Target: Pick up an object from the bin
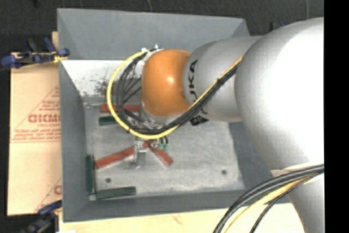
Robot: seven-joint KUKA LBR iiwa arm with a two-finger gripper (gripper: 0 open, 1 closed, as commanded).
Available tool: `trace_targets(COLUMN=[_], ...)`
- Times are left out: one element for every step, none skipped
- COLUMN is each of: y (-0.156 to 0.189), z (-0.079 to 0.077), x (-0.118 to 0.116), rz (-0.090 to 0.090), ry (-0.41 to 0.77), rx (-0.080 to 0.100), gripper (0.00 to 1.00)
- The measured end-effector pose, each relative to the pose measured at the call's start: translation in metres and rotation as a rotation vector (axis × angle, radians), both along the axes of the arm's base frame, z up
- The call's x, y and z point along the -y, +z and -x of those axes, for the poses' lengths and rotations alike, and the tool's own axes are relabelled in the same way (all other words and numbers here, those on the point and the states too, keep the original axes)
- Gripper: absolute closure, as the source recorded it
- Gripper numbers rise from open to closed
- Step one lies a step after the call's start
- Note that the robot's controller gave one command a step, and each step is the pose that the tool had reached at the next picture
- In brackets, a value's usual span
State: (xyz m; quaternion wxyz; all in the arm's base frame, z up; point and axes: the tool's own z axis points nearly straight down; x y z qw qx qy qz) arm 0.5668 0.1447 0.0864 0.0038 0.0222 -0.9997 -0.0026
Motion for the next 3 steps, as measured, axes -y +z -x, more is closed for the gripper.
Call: trace_targets(y=[-0.0098,-0.0144,-0.0144], z=[-0.0649,-0.0611,-0.0611], x=[-0.0129,-0.0124,-0.0125], rz=[0.0,0.003,0.002], ry=[-0.068,-0.068,-0.068], rx=[0.028,0.015,0.015], gripper=[1.0,0.0,0.0])
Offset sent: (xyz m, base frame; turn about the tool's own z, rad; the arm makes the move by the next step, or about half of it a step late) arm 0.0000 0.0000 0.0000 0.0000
